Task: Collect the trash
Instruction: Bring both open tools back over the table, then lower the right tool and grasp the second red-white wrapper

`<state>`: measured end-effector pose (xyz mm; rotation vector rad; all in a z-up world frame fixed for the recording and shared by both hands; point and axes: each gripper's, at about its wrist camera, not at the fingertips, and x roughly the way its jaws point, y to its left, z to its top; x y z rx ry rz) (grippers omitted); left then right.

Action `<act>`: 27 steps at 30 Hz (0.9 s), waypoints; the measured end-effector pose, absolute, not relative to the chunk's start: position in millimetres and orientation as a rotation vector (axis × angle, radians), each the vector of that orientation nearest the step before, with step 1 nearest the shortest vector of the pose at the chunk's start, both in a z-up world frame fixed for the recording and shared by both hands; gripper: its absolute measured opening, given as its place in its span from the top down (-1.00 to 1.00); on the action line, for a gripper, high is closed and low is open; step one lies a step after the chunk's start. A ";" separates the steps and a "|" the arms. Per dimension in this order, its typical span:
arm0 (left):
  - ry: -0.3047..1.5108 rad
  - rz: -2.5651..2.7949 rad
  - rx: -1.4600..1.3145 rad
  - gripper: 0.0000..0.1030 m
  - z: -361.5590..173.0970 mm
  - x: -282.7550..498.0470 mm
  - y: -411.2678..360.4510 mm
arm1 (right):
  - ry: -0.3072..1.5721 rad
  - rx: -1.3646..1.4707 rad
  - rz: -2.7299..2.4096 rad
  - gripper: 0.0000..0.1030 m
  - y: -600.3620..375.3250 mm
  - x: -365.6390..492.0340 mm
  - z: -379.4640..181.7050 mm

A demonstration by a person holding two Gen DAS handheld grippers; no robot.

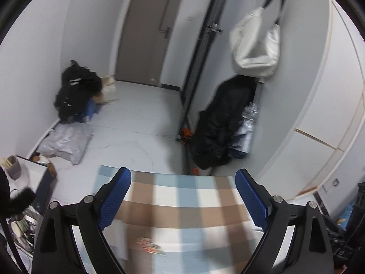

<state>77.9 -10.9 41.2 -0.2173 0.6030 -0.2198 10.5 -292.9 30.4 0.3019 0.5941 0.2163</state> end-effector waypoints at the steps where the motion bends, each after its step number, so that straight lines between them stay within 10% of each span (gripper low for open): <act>1: 0.601 -0.191 -0.218 -0.76 35.3 80.0 -1.2 | 0.597 0.301 0.227 -0.72 -287.7 12.7 28.0; 19: 0.729 -0.125 -0.320 -0.76 -9.3 100.7 82.4 | 0.864 0.085 0.456 -0.71 -146.5 90.0 -69.2; 27: 0.752 -0.111 -0.319 -0.76 -12.4 104.9 96.1 | 0.974 0.013 0.553 -0.38 -96.6 109.9 -109.6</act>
